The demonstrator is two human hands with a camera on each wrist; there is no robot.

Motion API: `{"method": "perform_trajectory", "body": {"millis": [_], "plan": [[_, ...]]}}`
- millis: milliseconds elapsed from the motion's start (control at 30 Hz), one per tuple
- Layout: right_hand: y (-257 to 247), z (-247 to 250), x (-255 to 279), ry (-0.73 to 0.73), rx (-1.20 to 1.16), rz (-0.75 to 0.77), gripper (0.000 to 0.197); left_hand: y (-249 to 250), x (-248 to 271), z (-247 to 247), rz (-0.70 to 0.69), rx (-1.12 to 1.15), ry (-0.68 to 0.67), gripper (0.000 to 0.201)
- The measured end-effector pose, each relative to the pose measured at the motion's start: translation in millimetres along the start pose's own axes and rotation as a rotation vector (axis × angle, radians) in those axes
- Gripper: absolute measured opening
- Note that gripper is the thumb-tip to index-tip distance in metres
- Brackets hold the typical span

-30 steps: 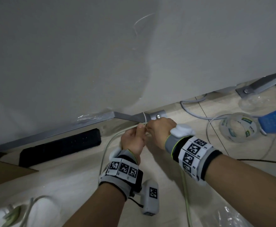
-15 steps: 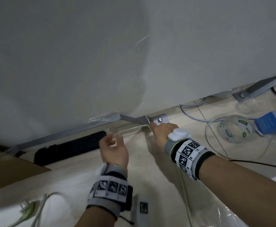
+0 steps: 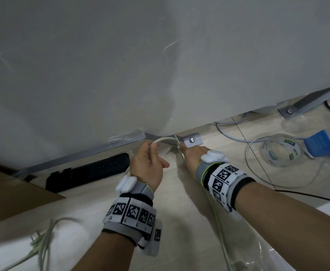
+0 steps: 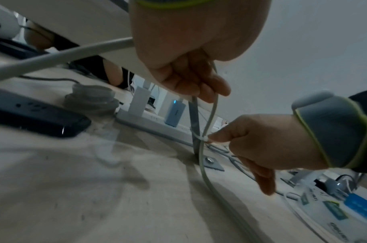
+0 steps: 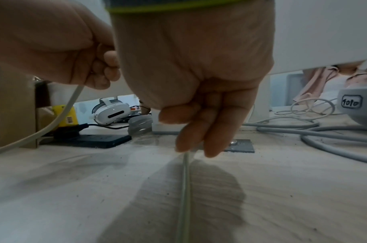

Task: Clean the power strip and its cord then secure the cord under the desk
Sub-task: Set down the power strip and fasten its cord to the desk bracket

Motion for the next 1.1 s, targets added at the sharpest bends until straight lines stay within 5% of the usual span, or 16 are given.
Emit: {"method": "perform_trajectory", "body": {"millis": [200,333,567,733,967,1100], "plan": [[-6.7,-1.6,-5.5,-0.073,0.121,0.025,0.065,17.7,-12.6,13.0,-0.140,-0.110,0.121,0.015],[0.5,-7.5,-2.1,-0.038,-0.033,-0.028,0.070,20.0,-14.4,15.9,-0.229,-0.191,0.120,0.011],[-3.0,10.2,-3.6,0.135,-0.111,-0.115,0.023,27.1,-2.7,21.6,-0.376,-0.203,0.116,0.029],[-18.1,17.7,-3.8,0.127,-0.031,-0.077,0.029,12.0,-6.7,32.2,-0.264,-0.244,0.105,0.037],[-14.8,18.4,-2.9,0.122,0.026,-0.047,0.027,-9.5,-15.8,35.5,-0.051,-0.186,0.069,0.020],[-6.9,11.5,-2.3,0.051,-0.118,-0.070,0.030,-30.5,-13.1,44.1,0.099,-0.177,-0.024,0.037]]}}
Point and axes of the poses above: each hand's wrist, its own x-axis away from the middle knuckle, its own z-axis out of the back of the hand, y = z × x, the point moved 9 cm from there along -x, towards the middle knuckle, and after that the axes turned 13 degrees about x, right-handed, at the moved point
